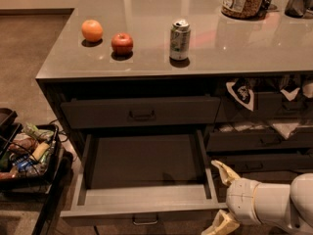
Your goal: Close middle drawer
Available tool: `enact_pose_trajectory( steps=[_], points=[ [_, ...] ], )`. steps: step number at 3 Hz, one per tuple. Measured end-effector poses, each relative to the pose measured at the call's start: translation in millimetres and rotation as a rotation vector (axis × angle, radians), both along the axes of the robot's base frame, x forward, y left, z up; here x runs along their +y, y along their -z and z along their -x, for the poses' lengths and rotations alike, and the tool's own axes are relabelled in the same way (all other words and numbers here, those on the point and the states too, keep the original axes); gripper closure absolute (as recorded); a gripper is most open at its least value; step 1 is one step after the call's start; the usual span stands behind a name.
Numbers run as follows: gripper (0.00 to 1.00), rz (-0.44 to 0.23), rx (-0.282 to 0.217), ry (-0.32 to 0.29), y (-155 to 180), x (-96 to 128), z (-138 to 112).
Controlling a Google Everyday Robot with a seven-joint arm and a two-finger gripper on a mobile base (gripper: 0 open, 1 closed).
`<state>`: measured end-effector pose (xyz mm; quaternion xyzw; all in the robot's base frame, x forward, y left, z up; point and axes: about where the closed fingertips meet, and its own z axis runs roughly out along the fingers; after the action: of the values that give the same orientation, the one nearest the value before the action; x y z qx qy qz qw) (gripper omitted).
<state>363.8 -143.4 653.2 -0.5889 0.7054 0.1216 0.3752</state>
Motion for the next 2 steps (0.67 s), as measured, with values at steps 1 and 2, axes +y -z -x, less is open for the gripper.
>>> enact_pose_trajectory(
  steps=[1, 2],
  points=[
    [0.18, 0.000, 0.000, 0.000, 0.0, 0.0, 0.0],
    [0.41, 0.000, 0.000, 0.000, 0.0, 0.0, 0.0]
  ],
)
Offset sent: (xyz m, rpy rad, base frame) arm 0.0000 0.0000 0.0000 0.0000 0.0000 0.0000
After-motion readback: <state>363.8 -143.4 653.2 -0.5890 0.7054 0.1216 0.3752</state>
